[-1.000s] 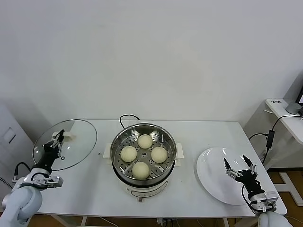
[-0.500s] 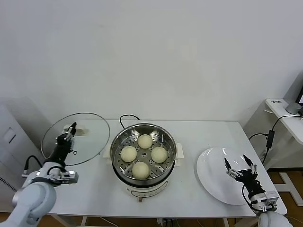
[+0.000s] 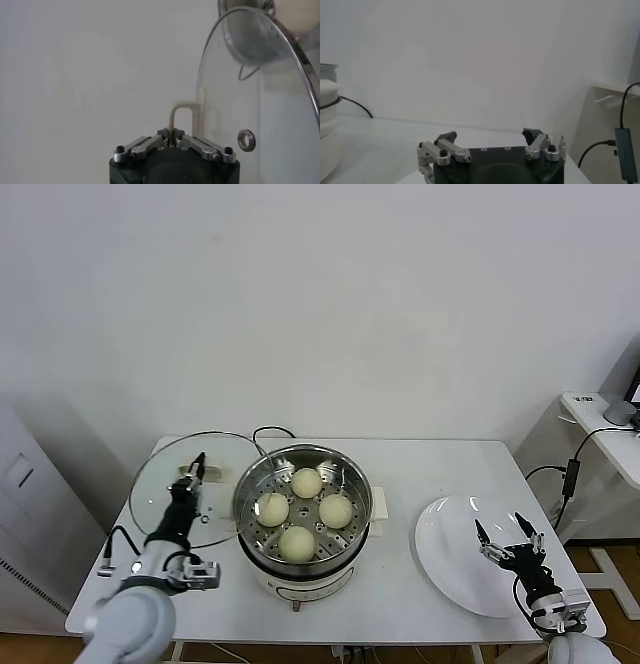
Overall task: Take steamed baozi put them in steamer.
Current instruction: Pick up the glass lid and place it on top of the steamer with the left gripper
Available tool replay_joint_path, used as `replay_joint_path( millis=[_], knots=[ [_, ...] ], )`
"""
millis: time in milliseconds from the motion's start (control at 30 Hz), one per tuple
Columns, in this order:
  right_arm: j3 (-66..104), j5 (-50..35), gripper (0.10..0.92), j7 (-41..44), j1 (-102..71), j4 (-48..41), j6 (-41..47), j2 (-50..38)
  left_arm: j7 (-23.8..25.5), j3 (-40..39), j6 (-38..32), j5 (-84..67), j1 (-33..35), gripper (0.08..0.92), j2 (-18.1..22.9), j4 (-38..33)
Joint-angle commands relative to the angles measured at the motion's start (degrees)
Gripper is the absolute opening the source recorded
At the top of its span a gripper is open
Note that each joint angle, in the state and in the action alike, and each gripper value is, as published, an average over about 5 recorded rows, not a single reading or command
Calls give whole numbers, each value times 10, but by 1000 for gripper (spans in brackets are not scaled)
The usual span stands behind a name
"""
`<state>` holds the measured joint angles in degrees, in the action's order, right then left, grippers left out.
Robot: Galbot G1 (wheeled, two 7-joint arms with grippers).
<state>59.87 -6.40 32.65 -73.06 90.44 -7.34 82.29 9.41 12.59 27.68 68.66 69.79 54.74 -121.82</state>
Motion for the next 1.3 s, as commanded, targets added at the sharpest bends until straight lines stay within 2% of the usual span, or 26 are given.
replay_joint_path(
  millis=[33, 233, 400, 1300],
  knots=[
    [0, 2, 823, 0, 1, -2, 0, 0, 21, -113, 53, 79, -35, 105, 54, -8],
    [1, 4, 823, 0, 1, -1, 1, -4, 22, -148, 55, 103, -54, 105, 99, 14],
    [2, 4, 823, 0, 0, -2, 1, -3, 21, -165, 56, 117, -69, 105, 120, 31],
    [6, 9, 823, 6, -4, -8, -3, 6, 32, -202, 58, 152, -91, 105, 176, 71]
  ],
)
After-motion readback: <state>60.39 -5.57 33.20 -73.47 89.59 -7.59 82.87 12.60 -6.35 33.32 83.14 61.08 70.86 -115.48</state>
